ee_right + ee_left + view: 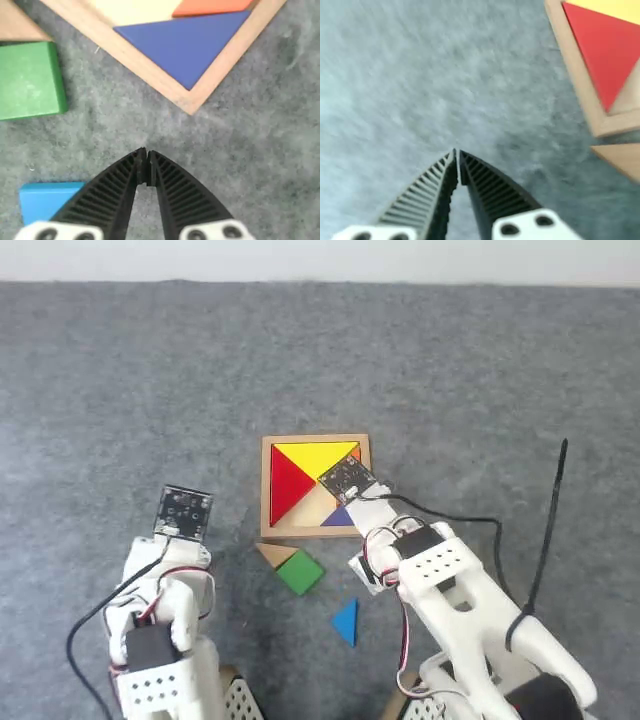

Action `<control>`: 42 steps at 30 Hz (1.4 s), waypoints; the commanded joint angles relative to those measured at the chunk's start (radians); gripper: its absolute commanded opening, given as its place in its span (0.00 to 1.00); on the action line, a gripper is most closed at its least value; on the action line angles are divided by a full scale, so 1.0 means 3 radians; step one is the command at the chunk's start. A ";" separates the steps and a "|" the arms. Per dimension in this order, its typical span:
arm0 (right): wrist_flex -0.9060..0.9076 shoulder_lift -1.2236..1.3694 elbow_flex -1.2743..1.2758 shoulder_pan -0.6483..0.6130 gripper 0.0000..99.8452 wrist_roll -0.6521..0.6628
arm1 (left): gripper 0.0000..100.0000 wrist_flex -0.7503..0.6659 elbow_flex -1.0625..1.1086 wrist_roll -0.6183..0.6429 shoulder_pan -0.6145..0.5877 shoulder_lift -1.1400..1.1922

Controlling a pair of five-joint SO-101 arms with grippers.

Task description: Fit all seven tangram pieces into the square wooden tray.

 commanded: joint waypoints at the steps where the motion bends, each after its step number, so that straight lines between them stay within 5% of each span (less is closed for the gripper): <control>1: -0.0008 -0.0309 -0.0010 0.0079 0.01 -0.0010 | 0.01 -0.0061 -0.0473 -0.0123 0.0061 0.0026; 7: 0.0176 -0.1281 0.0363 0.0253 0.01 -0.0066 | 0.09 0.0092 -0.1015 0.0189 0.0445 0.0297; 16: 0.0315 -0.2642 0.0900 0.0647 0.11 -0.0189 | 0.13 0.0031 -0.1823 0.0235 0.1718 0.2675; 20: 0.0320 -0.2693 0.0941 0.0683 0.11 -0.0174 | 0.22 0.0107 -0.2038 0.0517 0.1857 0.3447; 32: 0.0274 -0.2698 0.1038 0.0468 0.11 -0.0102 | 0.23 -0.0716 -0.2166 -0.1350 0.1146 0.4347; 37: 0.0217 -0.2698 0.1054 0.0422 0.11 -0.0102 | 0.23 -0.0619 -0.2186 -0.2680 0.1197 0.4746; 42: 0.0217 -0.2698 0.1074 0.0422 0.11 -0.0102 | 0.23 -0.0465 -0.2452 -0.2772 0.1181 0.5089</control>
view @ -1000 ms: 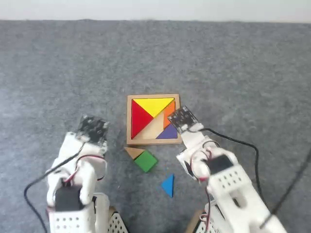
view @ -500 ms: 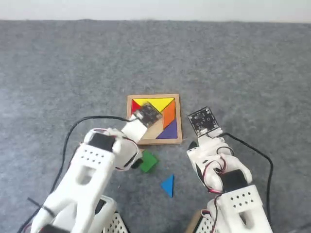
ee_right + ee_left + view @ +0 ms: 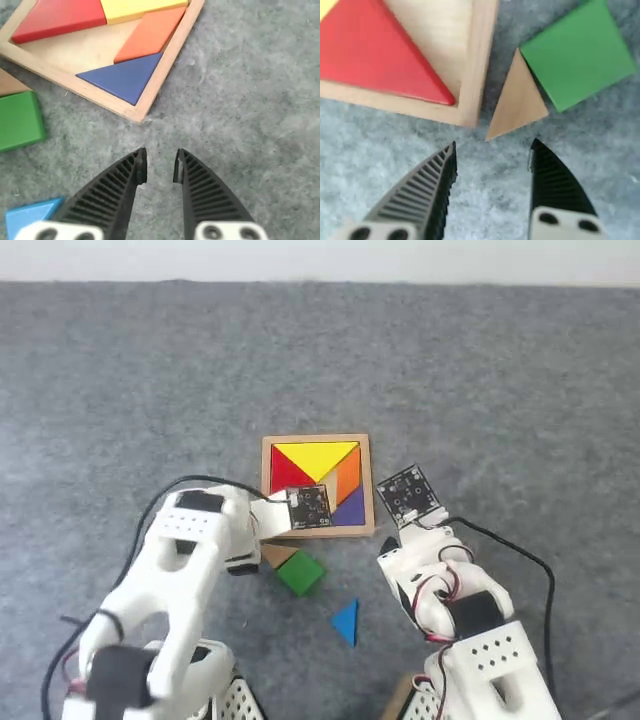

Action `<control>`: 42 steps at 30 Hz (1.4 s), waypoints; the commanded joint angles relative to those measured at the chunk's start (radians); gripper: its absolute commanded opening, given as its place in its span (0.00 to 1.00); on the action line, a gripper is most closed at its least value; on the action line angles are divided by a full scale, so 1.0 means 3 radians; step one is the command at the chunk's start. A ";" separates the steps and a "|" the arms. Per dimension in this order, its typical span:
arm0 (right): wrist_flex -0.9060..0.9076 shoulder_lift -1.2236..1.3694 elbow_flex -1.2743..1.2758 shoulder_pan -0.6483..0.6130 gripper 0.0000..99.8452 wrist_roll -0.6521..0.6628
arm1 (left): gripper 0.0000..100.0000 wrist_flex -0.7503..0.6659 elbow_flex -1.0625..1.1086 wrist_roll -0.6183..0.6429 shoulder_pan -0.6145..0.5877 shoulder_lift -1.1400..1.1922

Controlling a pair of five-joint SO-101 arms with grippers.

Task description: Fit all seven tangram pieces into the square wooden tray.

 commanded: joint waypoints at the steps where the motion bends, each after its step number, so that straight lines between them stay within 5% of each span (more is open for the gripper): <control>1: -0.0069 -0.0069 -0.0036 -0.0023 0.11 0.0046 | 0.23 0.0174 -0.0325 -0.0107 -0.0010 0.0148; 13: -0.0105 -0.0069 -0.0036 -0.0028 0.11 0.0041 | 0.23 0.0384 -0.0361 0.0987 0.0547 0.0230; 24: -0.0105 -0.0079 -0.0036 -0.0028 0.11 0.0031 | 0.18 0.0378 -0.0284 0.2302 0.0598 0.0281; 34: -0.0110 -0.0084 -0.0020 -0.0028 0.11 0.0041 | 0.17 0.0389 -0.0274 0.2373 0.0583 0.0281; 42: -0.0110 -0.0095 -0.0020 -0.0028 0.11 0.0041 | 0.01 0.0481 -0.0130 0.2752 0.0598 0.0276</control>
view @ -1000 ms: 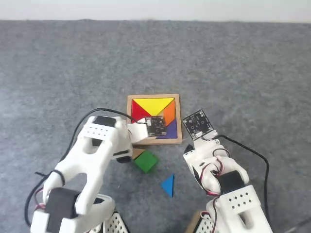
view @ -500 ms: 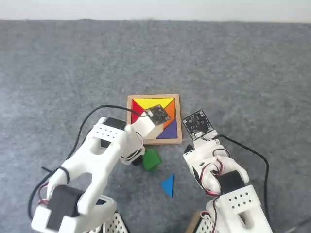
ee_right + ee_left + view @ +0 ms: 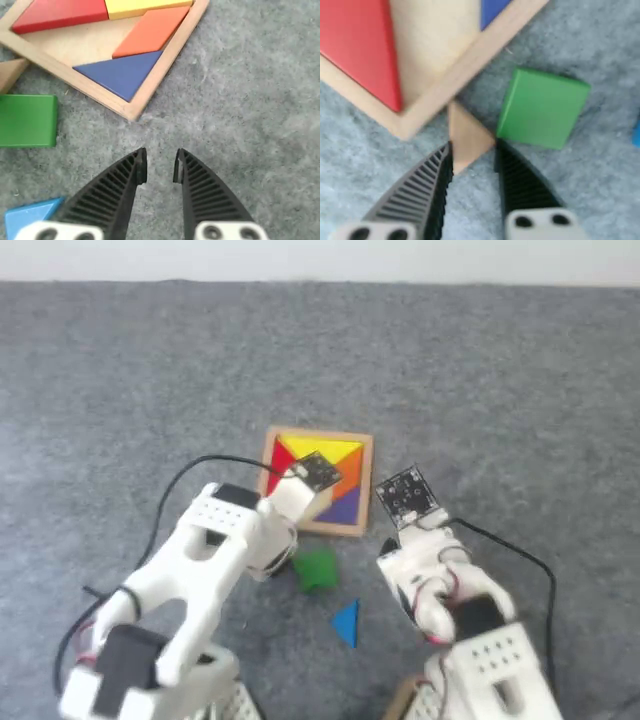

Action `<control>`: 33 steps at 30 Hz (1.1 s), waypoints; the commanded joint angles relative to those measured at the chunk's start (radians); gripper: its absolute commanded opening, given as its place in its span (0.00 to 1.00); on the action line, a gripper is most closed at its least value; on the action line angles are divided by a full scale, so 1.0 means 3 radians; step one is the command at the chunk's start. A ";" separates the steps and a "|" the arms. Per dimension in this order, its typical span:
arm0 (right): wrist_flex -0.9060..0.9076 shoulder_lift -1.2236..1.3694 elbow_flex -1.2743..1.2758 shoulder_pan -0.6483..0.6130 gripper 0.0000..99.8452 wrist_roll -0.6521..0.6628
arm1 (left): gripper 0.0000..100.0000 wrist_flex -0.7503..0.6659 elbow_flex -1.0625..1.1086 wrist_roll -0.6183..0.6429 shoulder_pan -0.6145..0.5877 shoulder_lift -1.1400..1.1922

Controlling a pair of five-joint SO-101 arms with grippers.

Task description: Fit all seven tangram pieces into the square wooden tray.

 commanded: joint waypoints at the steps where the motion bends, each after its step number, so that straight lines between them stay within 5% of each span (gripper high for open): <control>1: -0.0074 -0.0095 -0.0020 -0.0028 0.11 0.0041 | 0.01 0.0020 0.0059 0.0189 0.0020 -0.0036; 12: -0.0074 -0.0095 -0.0020 -0.0028 0.11 0.0041 | 0.01 0.0281 -0.0018 0.0292 0.0046 -0.0041; 20: -0.0074 -0.0095 -0.0026 -0.0028 0.11 0.0041 | 0.01 0.0511 -0.0309 0.0020 0.0583 -0.0036; 33: -0.0074 -0.0095 -0.0031 -0.0013 0.11 0.0041 | 0.08 0.0532 -0.0396 0.0322 0.0650 -0.0312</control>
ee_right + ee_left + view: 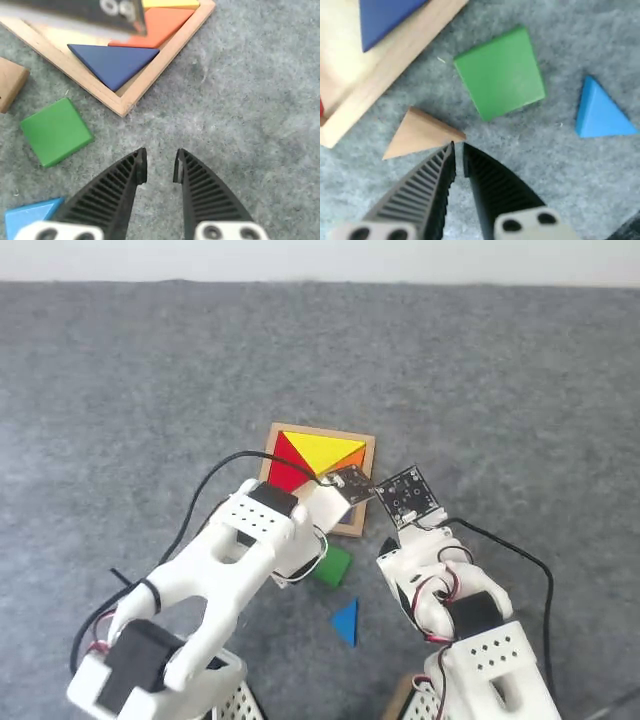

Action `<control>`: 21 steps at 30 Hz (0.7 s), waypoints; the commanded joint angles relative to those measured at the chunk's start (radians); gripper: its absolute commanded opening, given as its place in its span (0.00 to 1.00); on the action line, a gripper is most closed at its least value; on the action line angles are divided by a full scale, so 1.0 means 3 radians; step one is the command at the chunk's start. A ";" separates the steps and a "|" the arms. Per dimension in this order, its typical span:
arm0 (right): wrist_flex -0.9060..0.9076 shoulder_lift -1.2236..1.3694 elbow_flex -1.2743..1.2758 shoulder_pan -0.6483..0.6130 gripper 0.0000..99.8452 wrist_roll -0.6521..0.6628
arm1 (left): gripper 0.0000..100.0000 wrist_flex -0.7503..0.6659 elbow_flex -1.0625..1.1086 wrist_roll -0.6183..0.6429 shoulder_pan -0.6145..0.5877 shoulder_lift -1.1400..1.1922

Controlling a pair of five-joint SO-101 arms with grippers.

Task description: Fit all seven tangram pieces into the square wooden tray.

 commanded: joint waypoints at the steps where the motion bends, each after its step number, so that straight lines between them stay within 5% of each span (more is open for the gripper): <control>1: -0.0074 -0.0095 -0.0036 -0.0008 0.11 0.0041 | 0.10 0.0051 0.0018 0.0041 0.0015 -0.0501; 5: -0.0049 -0.0064 -0.0082 0.0003 0.11 0.0031 | 0.17 0.0179 0.0355 0.0041 -0.0123 -0.1672; 10: -0.0074 -0.0064 -0.0107 -0.0003 0.11 0.0020 | 0.25 0.0215 0.0407 -0.0251 -0.1207 -0.2649; 14: -0.0059 -0.0064 -0.0107 -0.0003 0.11 0.0020 | 0.25 -0.0031 0.0488 -0.0731 -0.1432 -0.2307; 21: -0.0049 -0.0064 -0.0087 0.0003 0.11 0.0031 | 0.25 -0.0251 0.0386 -0.1555 -0.0977 -0.1084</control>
